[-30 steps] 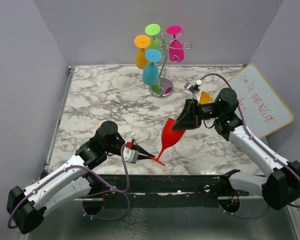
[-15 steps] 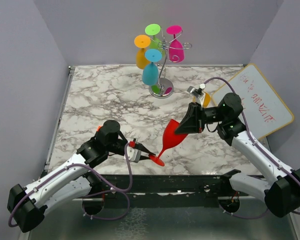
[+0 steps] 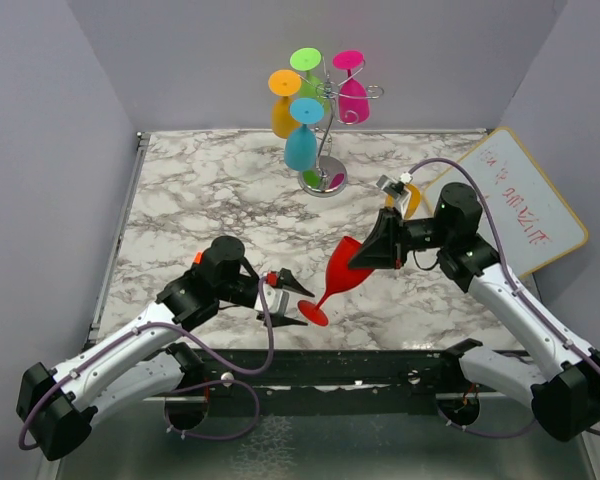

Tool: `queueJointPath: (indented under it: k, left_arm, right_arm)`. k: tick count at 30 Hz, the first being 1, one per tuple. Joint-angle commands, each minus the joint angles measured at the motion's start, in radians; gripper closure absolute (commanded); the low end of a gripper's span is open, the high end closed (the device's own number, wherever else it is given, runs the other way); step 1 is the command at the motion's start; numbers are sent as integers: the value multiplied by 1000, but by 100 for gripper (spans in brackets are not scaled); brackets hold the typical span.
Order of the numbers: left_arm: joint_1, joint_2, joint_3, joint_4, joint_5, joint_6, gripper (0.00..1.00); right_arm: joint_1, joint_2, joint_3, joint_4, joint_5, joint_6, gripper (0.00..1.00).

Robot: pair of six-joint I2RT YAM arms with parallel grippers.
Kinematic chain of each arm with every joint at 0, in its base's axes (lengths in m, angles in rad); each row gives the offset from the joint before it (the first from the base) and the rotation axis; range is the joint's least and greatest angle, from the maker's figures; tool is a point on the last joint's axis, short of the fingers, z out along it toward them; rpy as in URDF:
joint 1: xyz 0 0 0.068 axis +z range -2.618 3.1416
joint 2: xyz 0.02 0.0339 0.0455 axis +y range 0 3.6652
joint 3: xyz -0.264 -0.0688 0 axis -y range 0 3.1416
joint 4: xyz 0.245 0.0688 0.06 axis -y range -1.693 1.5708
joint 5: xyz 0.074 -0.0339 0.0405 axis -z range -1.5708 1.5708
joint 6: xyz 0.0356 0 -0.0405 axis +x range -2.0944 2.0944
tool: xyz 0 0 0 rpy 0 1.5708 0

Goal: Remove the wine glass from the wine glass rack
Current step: Place the wine glass at the center of the board.

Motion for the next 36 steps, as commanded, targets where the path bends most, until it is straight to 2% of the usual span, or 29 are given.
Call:
queueJointPath:
  k: [1,2,3,4,5,9,14,16,19,20,24,30,36]
  left_arm:
    - [1,-23,3,-3,-46,7,38]
    - [1,-28,-2,-3,-58,5,35]
    - [1,-34,-6,0,-68,-1,24]
    - [1,-38,-10,10,-84,-10,5]
    - [1,-43,-17,28,-105,-25,2]
    - [1,-71,-62,131,-176,-122,1]
    - [1,-115,-107,236,-316,-257,1]
    - [1,-120,-103,254,-448,-349,1]
    - [1,-107,-63,233,-790,-554,1]
    - [1,-99,-41,204,-871,-571,1]
    - [1,-57,36,91,-1031,-616,1]
    - [3,-21,79,15,-1123,-612,1]
    - [3,-66,23,62,-1149,-604,1]
  right_arm:
    - [4,-13,46,-146,84,-124,99]
    - [4,-13,49,-175,113,-134,99]
    - [4,-15,57,-221,153,-166,99]
    - [4,-14,66,-268,211,-204,99]
    - [4,-16,72,-311,271,-234,100]
    - [4,-32,84,-403,455,-298,100]
    - [4,-91,69,-392,616,-302,100]
    - [4,-109,63,-412,741,-304,99]
    - [4,-118,61,-465,946,-300,100]
    - [4,-113,63,-494,999,-299,100]
    - [4,-79,93,-620,1168,-291,100]
    - [5,-98,77,-663,1459,-253,99]
    - [5,-62,41,-551,1565,-208,99]
